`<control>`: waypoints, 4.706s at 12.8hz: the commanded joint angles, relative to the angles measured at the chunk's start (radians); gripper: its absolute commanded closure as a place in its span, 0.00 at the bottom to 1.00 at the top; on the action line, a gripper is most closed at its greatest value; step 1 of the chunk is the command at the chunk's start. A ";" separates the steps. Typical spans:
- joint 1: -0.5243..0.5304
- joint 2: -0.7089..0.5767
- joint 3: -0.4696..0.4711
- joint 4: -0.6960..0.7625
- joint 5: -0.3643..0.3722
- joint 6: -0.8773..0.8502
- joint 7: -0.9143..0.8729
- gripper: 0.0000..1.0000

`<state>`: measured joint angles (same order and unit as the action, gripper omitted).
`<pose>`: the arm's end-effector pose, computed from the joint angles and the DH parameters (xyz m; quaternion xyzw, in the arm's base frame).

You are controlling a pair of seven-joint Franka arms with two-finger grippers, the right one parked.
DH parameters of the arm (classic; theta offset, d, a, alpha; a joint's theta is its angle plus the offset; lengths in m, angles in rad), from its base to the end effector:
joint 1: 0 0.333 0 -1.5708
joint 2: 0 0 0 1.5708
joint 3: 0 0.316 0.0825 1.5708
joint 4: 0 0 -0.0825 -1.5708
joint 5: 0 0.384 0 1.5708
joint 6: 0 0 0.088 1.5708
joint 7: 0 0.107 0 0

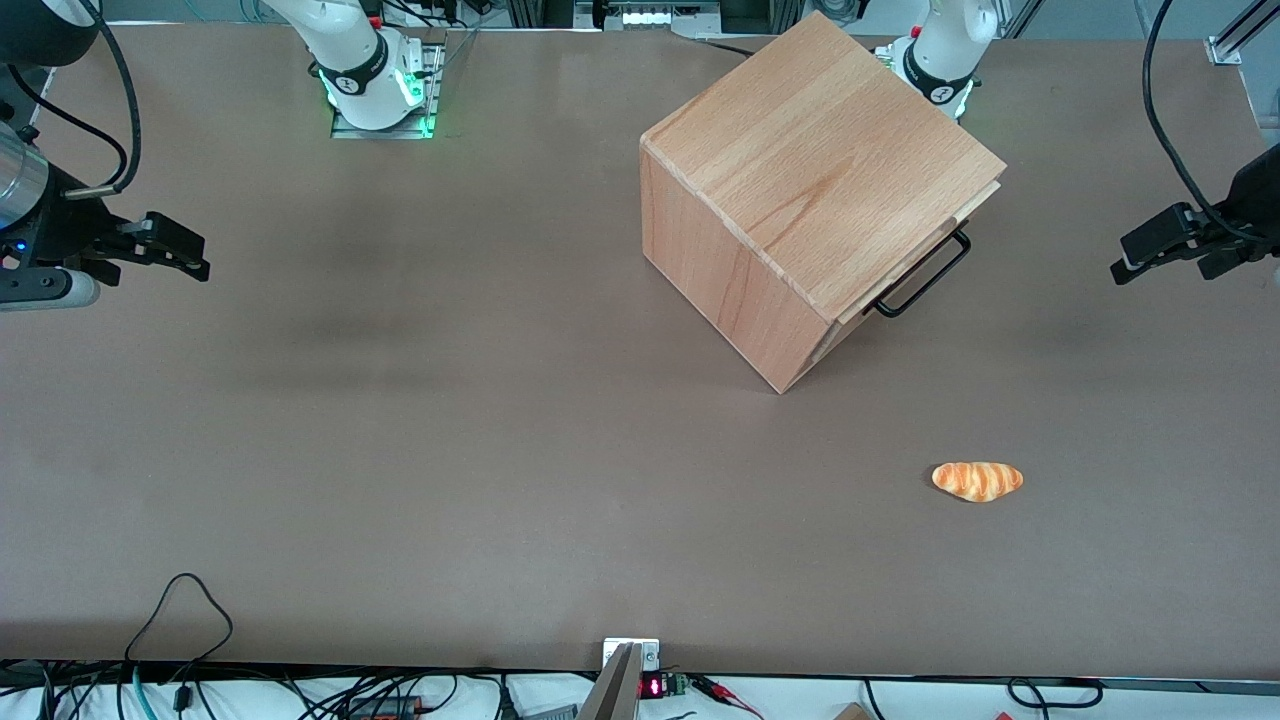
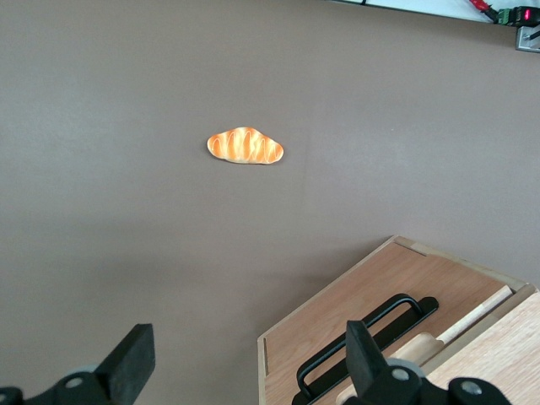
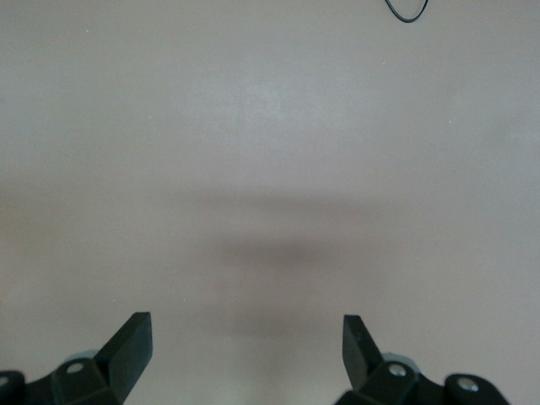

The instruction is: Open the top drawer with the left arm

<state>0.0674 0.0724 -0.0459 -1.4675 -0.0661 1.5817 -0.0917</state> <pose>0.5788 0.0065 0.6336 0.9976 0.0563 0.0197 0.0354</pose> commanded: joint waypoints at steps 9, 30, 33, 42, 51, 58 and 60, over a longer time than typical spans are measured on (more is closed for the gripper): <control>0.002 0.015 -0.002 -0.227 -0.018 0.152 0.453 0.00; 0.002 0.041 -0.129 -0.456 -0.143 0.208 0.602 0.00; 0.002 0.052 -0.132 -0.456 -0.143 0.213 0.624 0.00; 0.008 0.075 -0.130 -0.471 -0.144 0.276 0.745 0.01; 0.029 0.098 -0.126 -0.471 -0.136 0.322 0.803 0.01; 0.048 0.109 -0.085 -0.468 -0.132 0.380 0.831 0.00; 0.049 0.109 -0.060 -0.467 -0.132 0.420 0.837 0.00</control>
<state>0.1071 0.1795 -0.1242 -1.9335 -0.1818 1.9680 0.7094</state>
